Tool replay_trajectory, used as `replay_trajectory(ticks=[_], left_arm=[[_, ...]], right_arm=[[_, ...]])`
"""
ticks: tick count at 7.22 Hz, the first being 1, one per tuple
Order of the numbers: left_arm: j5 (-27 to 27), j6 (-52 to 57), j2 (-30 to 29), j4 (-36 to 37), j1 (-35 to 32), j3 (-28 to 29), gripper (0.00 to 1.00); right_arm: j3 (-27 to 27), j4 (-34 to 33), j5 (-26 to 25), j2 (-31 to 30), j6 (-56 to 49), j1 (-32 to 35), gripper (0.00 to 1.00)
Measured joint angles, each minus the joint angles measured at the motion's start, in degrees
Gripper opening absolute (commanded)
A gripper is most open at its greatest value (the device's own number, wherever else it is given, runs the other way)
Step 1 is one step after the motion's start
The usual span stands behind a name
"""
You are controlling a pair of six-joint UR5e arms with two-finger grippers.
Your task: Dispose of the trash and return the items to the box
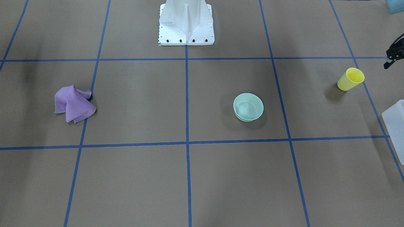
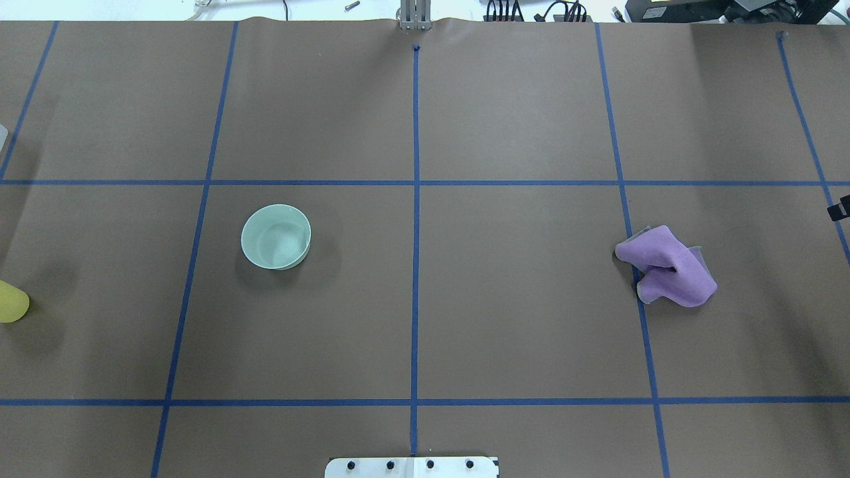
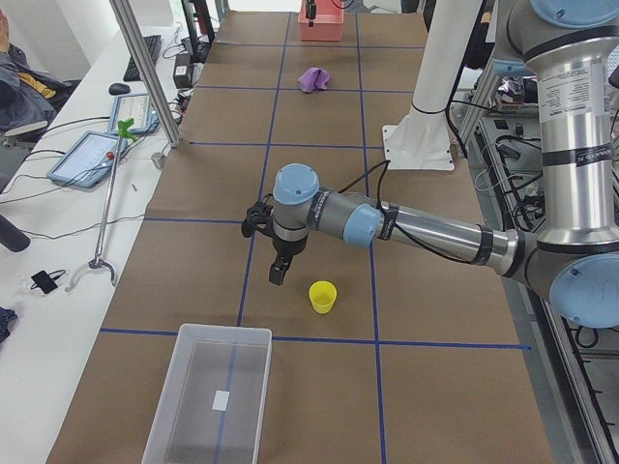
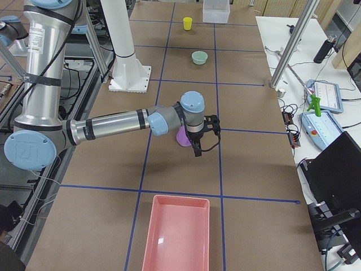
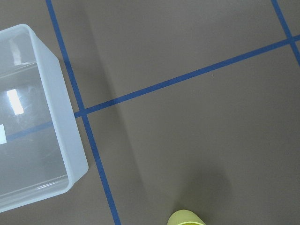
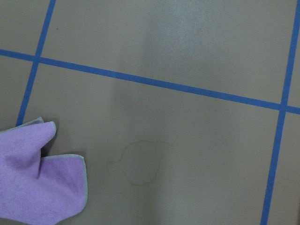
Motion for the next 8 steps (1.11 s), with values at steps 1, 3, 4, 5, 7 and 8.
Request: replay_trajectory(ticks=[1, 3, 4, 5, 7, 8], left_arm=[[-0.2, 0.0, 0.1, 0.0, -0.1, -0.3, 0.98], [-0.7, -0.2, 1.2, -0.1, -0.2, -1.3, 0.98], [-0.8, -0.6, 1.5, -0.2, 0.0, -1.7, 0.98], [-0.8, -1.0, 1.4, -0.4, 0.3, -1.8, 0.98], [-0.8, -7.2, -0.9, -1.0, 3.8, -1.9, 0.98], [-0.6, -12.0, -1.8, -1.1, 6.4, -2.0, 0.98]], right_arm=[[0.0, -0.1, 0.0, -0.3, -1.1, 0.5, 1.00], [0.0, -0.1, 0.2, -0.6, -2.1, 1.0, 1.00], [0.0, 0.0, 0.2, -0.8, -2.0, 1.1, 1.00], [-0.1, 0.0, 0.3, -0.8, -2.0, 1.1, 1.00], [-0.1, 0.0, 2.2, -0.8, -1.9, 1.0, 1.00], [-0.1, 0.1, 3.4, -0.8, -1.8, 1.0, 1.00]])
